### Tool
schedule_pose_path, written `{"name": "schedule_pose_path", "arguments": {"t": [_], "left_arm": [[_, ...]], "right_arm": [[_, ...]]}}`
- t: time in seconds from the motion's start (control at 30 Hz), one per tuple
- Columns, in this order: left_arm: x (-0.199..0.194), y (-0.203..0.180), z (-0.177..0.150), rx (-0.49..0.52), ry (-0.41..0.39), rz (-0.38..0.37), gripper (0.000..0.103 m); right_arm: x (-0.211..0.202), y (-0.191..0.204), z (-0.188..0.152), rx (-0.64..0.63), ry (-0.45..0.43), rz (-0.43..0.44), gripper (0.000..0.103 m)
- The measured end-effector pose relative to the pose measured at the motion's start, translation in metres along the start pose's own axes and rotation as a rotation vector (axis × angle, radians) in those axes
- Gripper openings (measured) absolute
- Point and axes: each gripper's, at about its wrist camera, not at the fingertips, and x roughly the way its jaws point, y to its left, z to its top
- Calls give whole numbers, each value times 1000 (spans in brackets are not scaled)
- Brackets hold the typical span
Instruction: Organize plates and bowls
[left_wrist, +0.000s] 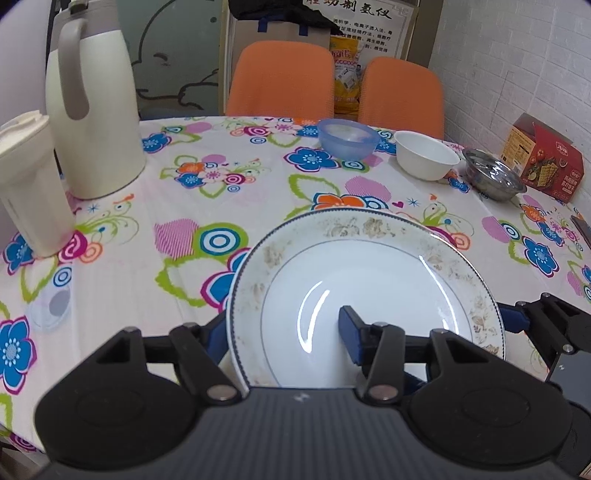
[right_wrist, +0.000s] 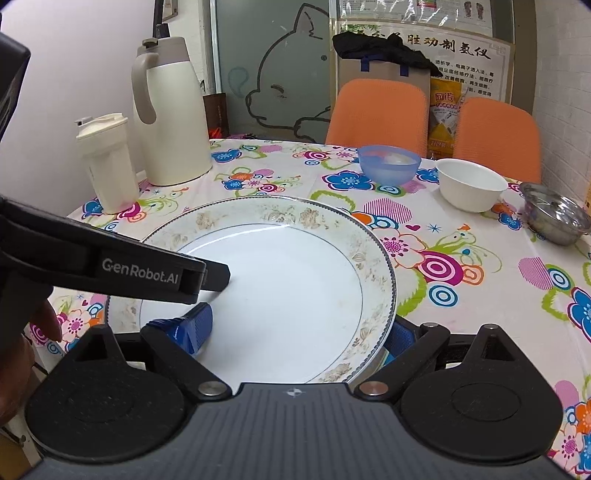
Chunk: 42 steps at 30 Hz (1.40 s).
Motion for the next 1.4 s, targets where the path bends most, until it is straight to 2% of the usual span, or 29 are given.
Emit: {"name": "schedule_pose_path", "arguments": {"t": [0.2,0.3,0.53,0.7,0.87,0.93,1.13,1.4], "left_arm": [[12,12,-4,-55,29,-20,54],[10,13,-4,-61,7,-36,55],[-4,5,5,-14,-82,1,60],[-6,3,6,-11,-90,0,61],[-5,4,5,-24,-81,-4,62],[-4,3,6,-28,-80,-5,62],[-5,-1,6,-13,-85,-11,62],[-3,-4,7,-17,-70,-16,63]], "right_arm": [[6,2,-3,8,23,37,81],[5,2,-3,2,9,28,81],[0,-5,1,18,-24,23,81],[3,2,2,-55,-7,-13,81],[-4,-3,3,-70,-57,-83,81],[-6,-3,5,-80,-60,-71,81],[-7,-5,3,-68,-57,-54,81],[-10,-29,1,44,-47,-38,81]]}}
